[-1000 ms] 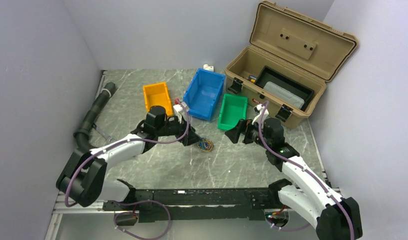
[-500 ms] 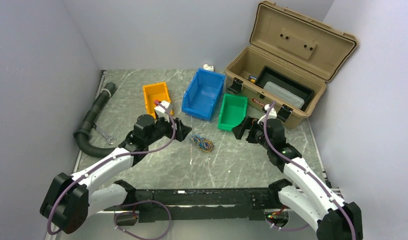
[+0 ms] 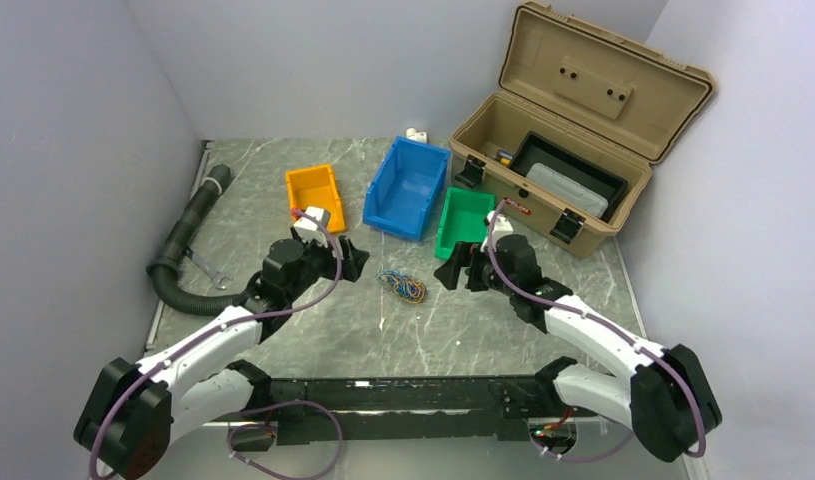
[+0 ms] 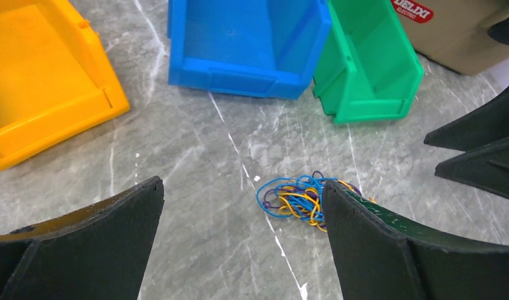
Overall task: Untangle the cables
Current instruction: Move the cable to the center of the board, then untie the cable.
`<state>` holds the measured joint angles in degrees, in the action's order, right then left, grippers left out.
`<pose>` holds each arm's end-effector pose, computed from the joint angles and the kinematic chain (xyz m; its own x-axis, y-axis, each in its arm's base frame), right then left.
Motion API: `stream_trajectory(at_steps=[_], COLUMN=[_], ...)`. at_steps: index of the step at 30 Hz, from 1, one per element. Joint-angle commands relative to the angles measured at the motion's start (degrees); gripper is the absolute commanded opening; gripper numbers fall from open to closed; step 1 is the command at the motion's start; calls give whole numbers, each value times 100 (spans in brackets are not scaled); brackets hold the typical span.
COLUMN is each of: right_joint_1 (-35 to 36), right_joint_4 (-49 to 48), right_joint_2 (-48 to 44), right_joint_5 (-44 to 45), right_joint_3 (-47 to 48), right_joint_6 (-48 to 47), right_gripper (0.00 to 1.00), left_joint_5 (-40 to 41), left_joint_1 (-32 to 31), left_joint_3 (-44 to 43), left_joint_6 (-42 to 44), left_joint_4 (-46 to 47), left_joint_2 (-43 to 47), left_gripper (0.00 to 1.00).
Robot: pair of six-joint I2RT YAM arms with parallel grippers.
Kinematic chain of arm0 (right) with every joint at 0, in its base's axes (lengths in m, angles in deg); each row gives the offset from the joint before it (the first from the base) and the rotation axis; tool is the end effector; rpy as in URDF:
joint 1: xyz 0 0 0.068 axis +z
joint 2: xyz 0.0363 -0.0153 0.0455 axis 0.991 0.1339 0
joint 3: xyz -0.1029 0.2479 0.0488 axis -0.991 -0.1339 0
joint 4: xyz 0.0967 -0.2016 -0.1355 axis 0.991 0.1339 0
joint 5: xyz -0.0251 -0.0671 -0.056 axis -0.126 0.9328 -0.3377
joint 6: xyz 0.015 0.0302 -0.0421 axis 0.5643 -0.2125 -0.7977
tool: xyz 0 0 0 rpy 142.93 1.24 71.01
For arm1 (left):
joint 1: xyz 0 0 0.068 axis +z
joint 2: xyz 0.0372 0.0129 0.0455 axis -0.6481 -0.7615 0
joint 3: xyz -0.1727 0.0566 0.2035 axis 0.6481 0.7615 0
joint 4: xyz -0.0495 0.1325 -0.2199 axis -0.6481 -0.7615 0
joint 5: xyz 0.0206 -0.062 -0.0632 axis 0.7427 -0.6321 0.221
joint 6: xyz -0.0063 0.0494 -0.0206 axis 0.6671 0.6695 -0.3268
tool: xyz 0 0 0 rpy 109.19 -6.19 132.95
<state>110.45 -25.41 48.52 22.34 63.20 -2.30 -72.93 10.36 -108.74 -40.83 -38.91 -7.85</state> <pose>0.1904 0.1088 0.2082 -0.6791 0.1904 -0.7089 -0.2961 0.8126 0.5019 0.1950 -0.1145 0.2295 -0.4030 -0.1759 -0.8981 0.4212 0.8356 -0.3526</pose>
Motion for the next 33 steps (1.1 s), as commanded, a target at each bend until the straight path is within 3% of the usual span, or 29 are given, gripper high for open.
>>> stream_trajectory(at_steps=[1,3,7,12,15,18,28,33], right_joint_1=[401,624,879,995,1055,1084,1099,1121], right_joint_4=[-941,-1027,-1484,-2062,-2219,-2204,-2029,-2239], right_joint_2=[498,847,1473,2000,2304,2508,2206,2184], right_joint_5=[-34,99,91,-4,-42,-54,-67,-110], right_joint_3=[297,444,553,534,601,688,241,0], right_joint_6=[12,47,219,481,535,546,549,639], right_gripper=[97,94,82,66,61,54,56,52], left_joint_5=[454,378,-668,-1358,-1681,-1919,-2427,-2663], left_joint_1=[17,16,27,25,26,25,16,9], left_joint_3=[337,555,507,-126,-365,-614,-1104,-1508], left_joint_6=[-3,-71,243,210,193,228,202,208], left_joint_4=[672,1097,1278,761,615,424,15,-458], left_joint_2=[216,161,-194,-1068,-1446,-1772,-2585,-3128], left_gripper=[99,99,99,96,94,86,81,77])
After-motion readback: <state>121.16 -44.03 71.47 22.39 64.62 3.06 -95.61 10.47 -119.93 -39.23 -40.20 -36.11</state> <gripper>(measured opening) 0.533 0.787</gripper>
